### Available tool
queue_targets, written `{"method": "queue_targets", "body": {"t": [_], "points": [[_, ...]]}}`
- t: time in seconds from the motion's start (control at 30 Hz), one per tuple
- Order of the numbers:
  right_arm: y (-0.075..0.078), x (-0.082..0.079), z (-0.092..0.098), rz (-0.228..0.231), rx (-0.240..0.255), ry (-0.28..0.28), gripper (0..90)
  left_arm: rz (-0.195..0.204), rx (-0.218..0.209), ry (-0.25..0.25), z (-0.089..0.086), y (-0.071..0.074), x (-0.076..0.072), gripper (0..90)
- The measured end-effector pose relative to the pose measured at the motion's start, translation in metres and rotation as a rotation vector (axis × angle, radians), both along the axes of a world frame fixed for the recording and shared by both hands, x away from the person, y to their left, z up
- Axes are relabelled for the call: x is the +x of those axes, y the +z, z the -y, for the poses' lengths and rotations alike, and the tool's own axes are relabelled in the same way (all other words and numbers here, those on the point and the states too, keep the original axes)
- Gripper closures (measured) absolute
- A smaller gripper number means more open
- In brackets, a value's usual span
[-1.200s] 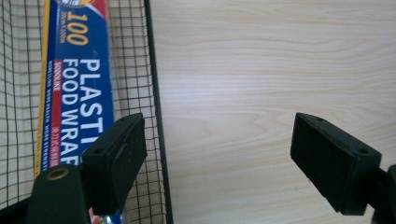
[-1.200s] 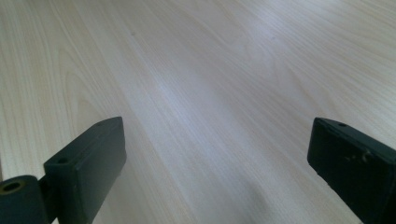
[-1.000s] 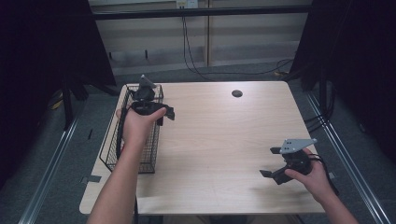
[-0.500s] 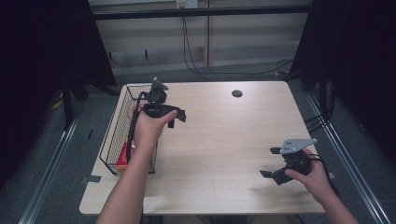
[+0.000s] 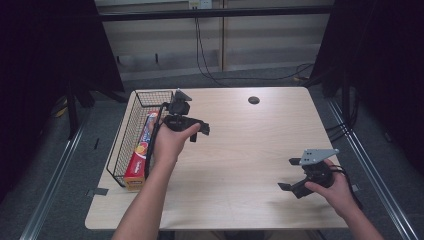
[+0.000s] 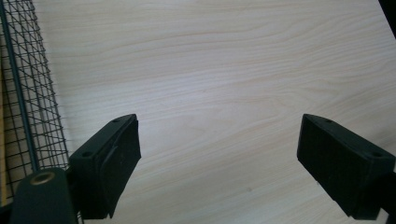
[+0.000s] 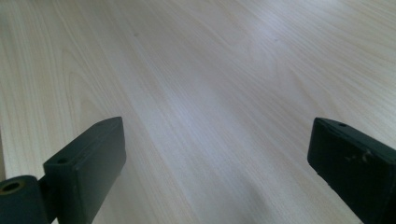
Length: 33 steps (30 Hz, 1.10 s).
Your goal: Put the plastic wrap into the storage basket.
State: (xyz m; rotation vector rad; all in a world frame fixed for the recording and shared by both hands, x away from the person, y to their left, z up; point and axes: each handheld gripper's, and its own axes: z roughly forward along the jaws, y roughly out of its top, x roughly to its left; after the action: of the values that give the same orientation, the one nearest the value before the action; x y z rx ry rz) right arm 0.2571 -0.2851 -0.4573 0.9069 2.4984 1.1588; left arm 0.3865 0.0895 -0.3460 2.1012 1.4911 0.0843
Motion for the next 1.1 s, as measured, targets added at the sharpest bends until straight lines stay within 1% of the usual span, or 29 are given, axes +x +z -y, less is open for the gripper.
{"method": "queue_targets", "body": {"t": [0.07, 0.1, 0.27, 0.3, 0.37, 0.57, 0.67, 0.73, 0.87, 0.9, 0.93, 1.0, 1.03, 1.1], "points": [[0.000, 0.000, 0.000, -0.001, -0.003, 0.001, 4.4, 0.000, -0.001, -0.009, 0.004, -0.002, -0.002, 13.8], [0.000, 0.001, 0.000, -0.001, -0.003, 0.003, 4.4, 0.000, -0.001, -0.022, 0.006, -0.003, -0.002, 14.1], [0.000, 0.000, 0.000, -0.001, -0.003, 0.003, 4.4, 0.007, -0.022, -0.039, 0.015, -0.007, -0.006, 13.8], [0.000, 0.000, 0.000, -0.004, -0.003, 0.003, 4.4, 0.008, -0.014, -0.050, 0.016, -0.009, -0.007, 13.8], [-0.001, 0.000, 0.000, -0.004, -0.003, 0.003, 4.4, 0.007, -0.021, -0.058, 0.019, -0.010, -0.008, 13.7], [0.000, 0.000, 0.000, -0.004, -0.004, -0.001, 4.4, 0.011, -0.032, -0.074, 0.027, -0.017, -0.012, 13.5], [0.000, 0.000, 0.001, -0.001, -0.004, 0.003, 4.4, 0.011, -0.037, -0.087, 0.030, -0.023, -0.015, 13.4], [0.000, 0.000, 0.001, -0.002, -0.005, -0.001, 4.4, 0.016, -0.039, -0.082, 0.031, -0.025, -0.016, 13.5], [-0.001, 0.000, 0.001, -0.002, -0.003, -0.002, 4.4, 0.015, -0.042, -0.091, 0.034, -0.034, -0.019, 13.3], [-0.001, 0.000, 0.001, -0.002, -0.003, -0.002, 4.4, 0.015, -0.042, -0.091, 0.034, -0.034, -0.019, 13.2], [-0.001, 0.000, 0.002, -0.001, -0.006, -0.002, 4.3, 0.014, -0.037, -0.099, 0.035, -0.038, -0.020, 13.1], [-0.001, 0.000, 0.002, 0.000, -0.003, 0.000, 4.4, 0.014, -0.050, -0.099, 0.036, -0.042, -0.022, 12.9], [-0.001, 0.000, 0.002, 0.001, -0.004, 0.000, 4.4, 0.004, -0.056, -0.105, 0.036, -0.044, -0.022, 12.6], [-0.001, 0.000, 0.002, -0.001, -0.003, -0.003, 4.4, 0.009, -0.055, -0.106, 0.037, -0.048, -0.024, 12.4]]}}
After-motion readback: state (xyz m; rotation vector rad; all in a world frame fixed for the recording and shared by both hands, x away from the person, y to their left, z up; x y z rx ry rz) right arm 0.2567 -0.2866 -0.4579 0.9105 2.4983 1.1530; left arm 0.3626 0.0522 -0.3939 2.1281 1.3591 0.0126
